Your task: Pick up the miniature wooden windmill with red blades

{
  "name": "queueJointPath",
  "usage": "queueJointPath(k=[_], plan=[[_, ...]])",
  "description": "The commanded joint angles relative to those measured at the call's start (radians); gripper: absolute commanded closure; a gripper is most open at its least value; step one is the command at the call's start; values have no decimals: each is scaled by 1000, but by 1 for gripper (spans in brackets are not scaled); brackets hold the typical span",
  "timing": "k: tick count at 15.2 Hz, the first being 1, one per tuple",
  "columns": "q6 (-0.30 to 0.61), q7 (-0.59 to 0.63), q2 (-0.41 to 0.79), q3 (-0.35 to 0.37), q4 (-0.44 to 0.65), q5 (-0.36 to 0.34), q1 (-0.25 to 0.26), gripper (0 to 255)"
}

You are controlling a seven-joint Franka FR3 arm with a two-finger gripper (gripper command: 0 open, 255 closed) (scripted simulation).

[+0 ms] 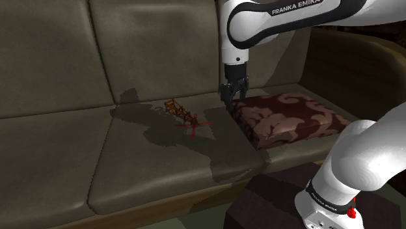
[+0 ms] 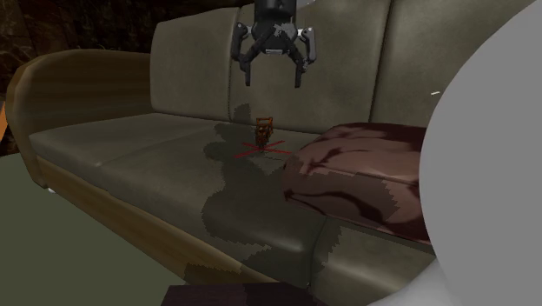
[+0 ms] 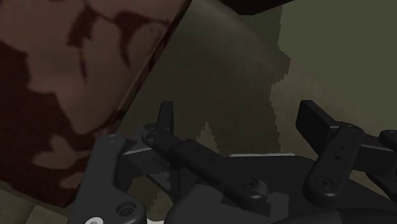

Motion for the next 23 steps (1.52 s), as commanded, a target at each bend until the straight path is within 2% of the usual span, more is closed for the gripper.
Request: queueJointPath(k=[1, 7, 13, 18, 23], plan=[[41, 10, 82, 6, 46, -7, -5, 0], [128, 52, 311, 24, 202, -33, -8, 0], [168, 96, 542, 30, 405, -70, -2, 0], [163, 128, 743, 25, 620, -102, 13, 0], [116, 151, 964, 13, 897, -130, 35, 0]])
